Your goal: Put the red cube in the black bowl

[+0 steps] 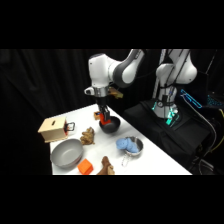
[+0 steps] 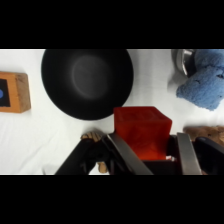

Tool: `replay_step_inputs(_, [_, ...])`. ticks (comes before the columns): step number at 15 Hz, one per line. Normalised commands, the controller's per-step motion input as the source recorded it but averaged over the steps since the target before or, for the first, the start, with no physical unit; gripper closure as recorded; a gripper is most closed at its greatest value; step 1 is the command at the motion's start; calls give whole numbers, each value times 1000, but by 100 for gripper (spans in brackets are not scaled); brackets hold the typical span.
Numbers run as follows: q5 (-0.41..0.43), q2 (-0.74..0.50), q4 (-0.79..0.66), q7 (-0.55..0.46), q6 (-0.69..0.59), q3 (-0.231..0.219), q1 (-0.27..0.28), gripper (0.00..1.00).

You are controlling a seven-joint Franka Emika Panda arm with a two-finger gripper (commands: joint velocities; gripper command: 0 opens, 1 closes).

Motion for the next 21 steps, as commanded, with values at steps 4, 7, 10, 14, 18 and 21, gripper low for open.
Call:
replay_step_inputs(4, [-72, -217, -192, -38, 40, -54, -103, 77])
replay_step_inputs(7, [-40, -167, -168, -64, 66, -49, -99, 77])
replay_step_inputs(10, [1, -109, -144, -94, 94, -42, -94, 77])
replay_step_inputs(14, [65, -36, -123, -135, 159, -22, -77, 77])
replay_step_inputs(18, [164, 86, -74, -208, 281, 13, -66, 77])
replay_step_inputs(21, [174, 140, -24, -206, 257, 43, -73, 77])
